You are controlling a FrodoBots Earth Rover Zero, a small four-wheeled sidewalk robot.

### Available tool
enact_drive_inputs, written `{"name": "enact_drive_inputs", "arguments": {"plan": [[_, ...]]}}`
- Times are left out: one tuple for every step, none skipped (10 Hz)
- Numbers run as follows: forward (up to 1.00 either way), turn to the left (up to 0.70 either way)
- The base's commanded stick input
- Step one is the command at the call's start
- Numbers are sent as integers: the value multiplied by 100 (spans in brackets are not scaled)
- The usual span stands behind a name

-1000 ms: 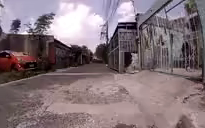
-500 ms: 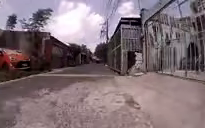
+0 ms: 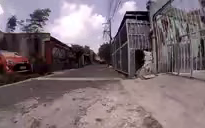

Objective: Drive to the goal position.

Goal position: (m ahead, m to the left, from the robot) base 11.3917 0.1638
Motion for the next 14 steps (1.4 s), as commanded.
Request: {"name": "enact_drive_inputs", "arguments": {"plan": [[100, 0], [100, 0], [100, 0], [100, 0], [100, 0], [100, 0], [100, 0], [100, 0], [100, 0], [100, 0], [100, 0], [100, 0], [100, -18], [100, -10]]}}
